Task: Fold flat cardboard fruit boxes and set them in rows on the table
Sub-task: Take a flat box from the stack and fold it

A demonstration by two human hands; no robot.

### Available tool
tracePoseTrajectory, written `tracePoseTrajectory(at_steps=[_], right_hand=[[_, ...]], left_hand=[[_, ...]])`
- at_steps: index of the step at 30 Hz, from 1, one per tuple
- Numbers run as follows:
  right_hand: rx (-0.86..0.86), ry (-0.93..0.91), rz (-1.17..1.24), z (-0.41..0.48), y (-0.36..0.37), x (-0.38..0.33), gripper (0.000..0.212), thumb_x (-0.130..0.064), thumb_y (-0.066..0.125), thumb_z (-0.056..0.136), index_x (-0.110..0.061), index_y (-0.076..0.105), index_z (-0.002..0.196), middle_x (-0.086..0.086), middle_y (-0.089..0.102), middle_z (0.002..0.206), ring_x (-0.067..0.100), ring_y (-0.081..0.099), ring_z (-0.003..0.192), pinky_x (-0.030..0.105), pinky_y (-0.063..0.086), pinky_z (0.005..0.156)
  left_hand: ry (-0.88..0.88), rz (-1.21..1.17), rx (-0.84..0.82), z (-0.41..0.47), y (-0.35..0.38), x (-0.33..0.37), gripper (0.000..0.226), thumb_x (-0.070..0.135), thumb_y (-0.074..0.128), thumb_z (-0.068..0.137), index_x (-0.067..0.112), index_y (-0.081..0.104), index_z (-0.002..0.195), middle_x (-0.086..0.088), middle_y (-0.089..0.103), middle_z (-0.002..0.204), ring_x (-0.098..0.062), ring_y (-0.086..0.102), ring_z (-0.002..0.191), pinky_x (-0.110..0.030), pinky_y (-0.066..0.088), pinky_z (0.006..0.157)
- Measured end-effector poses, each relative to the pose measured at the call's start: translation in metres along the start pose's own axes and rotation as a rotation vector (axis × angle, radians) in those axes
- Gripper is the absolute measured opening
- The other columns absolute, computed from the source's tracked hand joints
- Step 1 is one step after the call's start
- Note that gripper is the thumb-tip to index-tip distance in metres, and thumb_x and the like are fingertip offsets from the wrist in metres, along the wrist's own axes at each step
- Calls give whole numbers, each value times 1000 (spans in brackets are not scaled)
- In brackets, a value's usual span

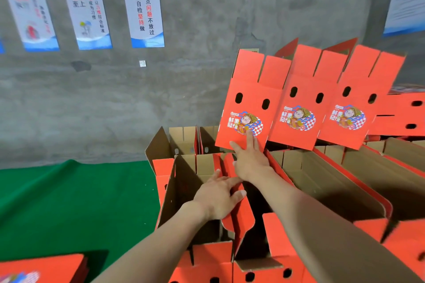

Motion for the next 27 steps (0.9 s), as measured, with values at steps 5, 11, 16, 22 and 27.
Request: tracePoseTrajectory(at_steps=[5, 11, 16, 22, 27], right_hand=[[42, -111, 158, -25, -27, -29, 49, -23, 47, 98, -17, 32, 144, 13, 19, 155, 30, 23, 141, 40, 32, 109], [271, -383, 267, -100, -81, -62, 30, -16, 59, 90, -13, 61, 121, 6, 61, 119, 27, 54, 113, 40, 44, 95], [376, -410, 337, -153, -104, -98, 16, 1, 66, 82, -5, 71, 96, 13, 69, 96, 34, 64, 93, 37, 48, 83], [14, -663, 396, -241, -3, -266, 23, -11, 55, 93, -9, 65, 113, 6, 63, 114, 23, 53, 113, 27, 33, 101], [-257, -679, 370, -297, 85, -369, 31, -17, 44, 98, -15, 54, 127, 1, 52, 131, 18, 43, 123, 24, 29, 104]], left_hand=[[-85, 79, 200, -16, -26, -1, 50, 43, 47, 94, 29, 38, 140, -2, 39, 147, -23, 25, 141, -45, 16, 115], [-61, -205, 637, -126, -115, -43, 32, 20, 58, 91, 12, 61, 123, -5, 62, 127, -20, 54, 119, -14, 30, 98], [-433, -146, 659, -282, -99, -180, 32, 4, 59, 89, 1, 61, 120, -13, 56, 133, -26, 52, 124, -25, 32, 105], [-949, -99, 467, -439, -27, -319, 41, 25, 53, 94, 8, 50, 131, -14, 52, 136, -32, 53, 120, -37, 39, 97], [-1009, 96, 297, -492, -11, -364, 55, 43, 34, 99, 19, 25, 147, -3, 9, 159, -20, 8, 147, -46, 15, 115]])
Point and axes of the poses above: each hand's wrist, its own z-axis towards the middle knuckle, its own y-axis out of the palm, x = y × z, the point moved 10 cm from there along z, towards the middle knuckle
